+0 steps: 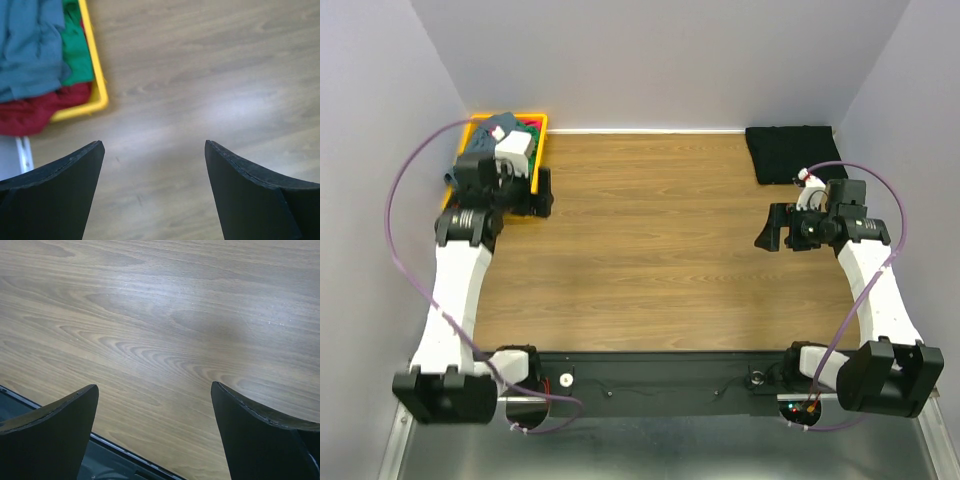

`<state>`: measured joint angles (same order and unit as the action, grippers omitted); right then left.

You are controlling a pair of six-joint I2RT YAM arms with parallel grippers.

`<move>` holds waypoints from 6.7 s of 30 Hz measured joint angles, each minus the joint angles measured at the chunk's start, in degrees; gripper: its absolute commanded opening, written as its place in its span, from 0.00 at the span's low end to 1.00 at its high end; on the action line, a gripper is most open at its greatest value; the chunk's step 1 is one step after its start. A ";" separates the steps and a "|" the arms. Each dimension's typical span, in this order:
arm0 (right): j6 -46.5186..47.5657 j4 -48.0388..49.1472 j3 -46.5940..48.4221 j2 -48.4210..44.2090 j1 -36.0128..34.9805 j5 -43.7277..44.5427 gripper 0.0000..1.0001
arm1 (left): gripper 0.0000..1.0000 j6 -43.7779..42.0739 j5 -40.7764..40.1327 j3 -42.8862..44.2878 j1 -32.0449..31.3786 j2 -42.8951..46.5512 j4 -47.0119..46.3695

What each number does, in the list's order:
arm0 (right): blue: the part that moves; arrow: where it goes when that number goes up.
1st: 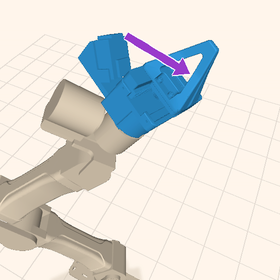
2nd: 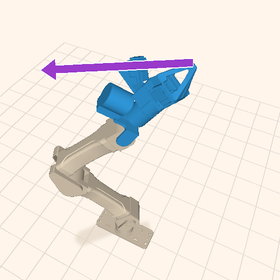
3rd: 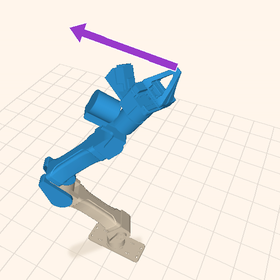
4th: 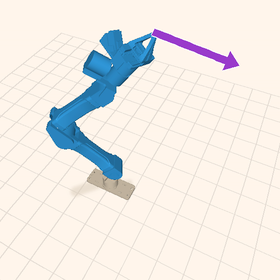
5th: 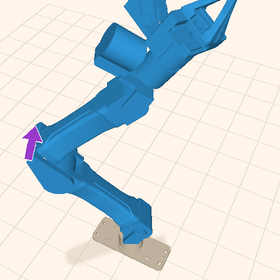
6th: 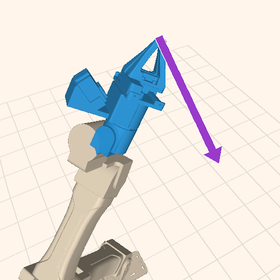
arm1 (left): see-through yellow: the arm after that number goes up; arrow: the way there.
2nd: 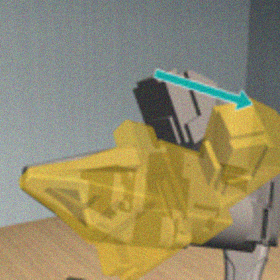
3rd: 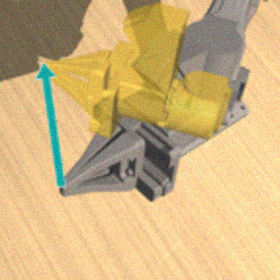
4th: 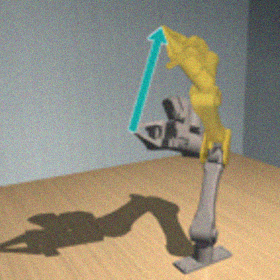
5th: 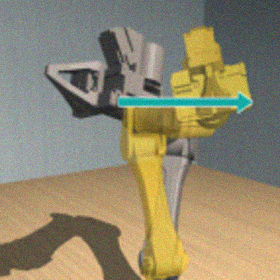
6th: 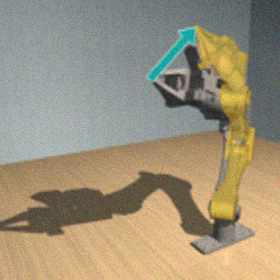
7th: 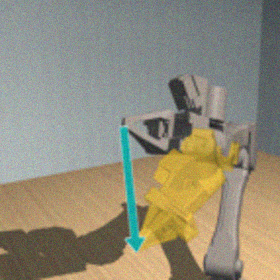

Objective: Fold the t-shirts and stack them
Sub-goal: Grab the tshirt from the pile, then move the tshirt to the center of the board, then flatten the tshirt out

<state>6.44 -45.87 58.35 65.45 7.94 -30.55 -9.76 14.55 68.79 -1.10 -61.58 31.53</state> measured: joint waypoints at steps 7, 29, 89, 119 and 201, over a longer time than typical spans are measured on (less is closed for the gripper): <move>0.35 -0.09 0.00 1.14 0.00 -0.15 1.00 | 0.94 -3.87 -1.11 25.07 3.30 -23.54 0.02; 0.50 -0.20 0.00 6.62 0.00 0.74 1.00 | 0.90 -9.81 -9.33 62.05 12.39 -70.88 -2.60; 1.62 -0.20 0.11 7.58 0.00 -1.44 1.00 | 0.35 2.64 52.17 29.11 -3.30 -22.40 -9.66; 7.28 6.64 3.17 31.39 -10.12 5.68 0.73 | 0.64 -34.16 18.03 -23.39 -13.29 -10.12 1.86; -4.59 5.92 88.08 57.51 3.72 3.74 0.00 | 0.00 -3.58 10.08 72.72 1.79 -56.43 -20.81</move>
<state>1.85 -39.94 146.43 122.96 11.66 -26.81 -13.34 24.62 141.51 0.69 -118.02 10.72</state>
